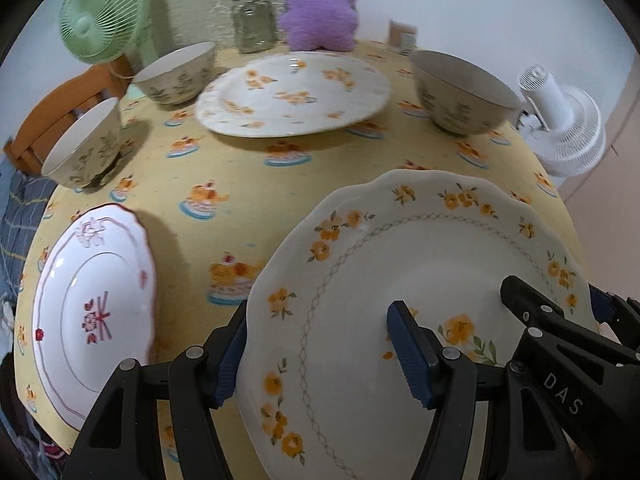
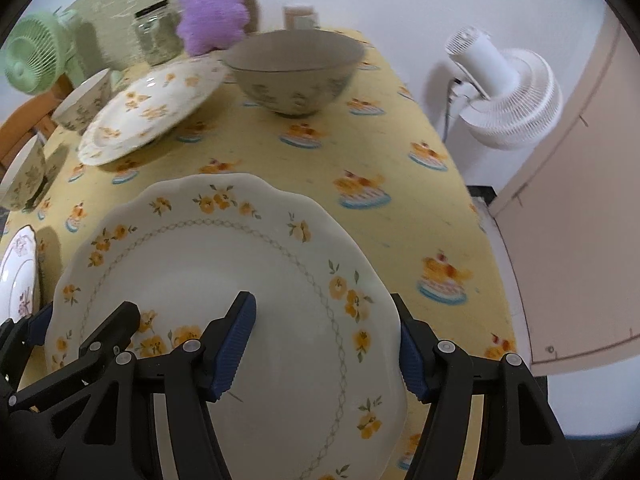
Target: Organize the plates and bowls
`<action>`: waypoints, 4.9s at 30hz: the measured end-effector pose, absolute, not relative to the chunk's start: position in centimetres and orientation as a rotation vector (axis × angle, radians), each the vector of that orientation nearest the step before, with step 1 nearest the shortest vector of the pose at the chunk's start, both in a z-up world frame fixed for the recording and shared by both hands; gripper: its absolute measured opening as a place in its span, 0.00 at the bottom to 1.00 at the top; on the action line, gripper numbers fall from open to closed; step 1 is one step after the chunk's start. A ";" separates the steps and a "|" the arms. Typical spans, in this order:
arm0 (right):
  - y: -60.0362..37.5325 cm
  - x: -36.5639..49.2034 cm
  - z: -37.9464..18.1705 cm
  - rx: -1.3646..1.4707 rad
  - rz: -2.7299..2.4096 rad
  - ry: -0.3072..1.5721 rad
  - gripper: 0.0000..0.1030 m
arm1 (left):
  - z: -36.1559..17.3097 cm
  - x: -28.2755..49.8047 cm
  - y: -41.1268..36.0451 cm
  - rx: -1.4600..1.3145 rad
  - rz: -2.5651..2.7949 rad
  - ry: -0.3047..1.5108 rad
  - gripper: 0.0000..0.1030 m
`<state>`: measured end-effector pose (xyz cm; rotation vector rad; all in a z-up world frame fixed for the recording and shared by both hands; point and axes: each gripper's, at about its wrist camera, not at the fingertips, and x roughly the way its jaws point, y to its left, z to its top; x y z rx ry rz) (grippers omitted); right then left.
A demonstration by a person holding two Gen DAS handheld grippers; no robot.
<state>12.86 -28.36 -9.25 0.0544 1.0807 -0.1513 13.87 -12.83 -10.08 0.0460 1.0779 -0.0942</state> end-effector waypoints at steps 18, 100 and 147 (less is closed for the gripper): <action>-25.8 14.9 -10.4 0.046 -0.120 1.114 0.66 | -10.8 14.6 -10.3 0.021 -0.050 1.100 0.66; -20.4 34.0 -8.8 0.200 -0.190 1.047 0.63 | -10.6 34.9 -5.7 0.054 -0.070 1.073 0.72; -19.0 35.6 -9.9 0.142 -0.126 1.161 0.63 | -10.1 34.7 -3.9 0.077 -0.031 1.138 0.78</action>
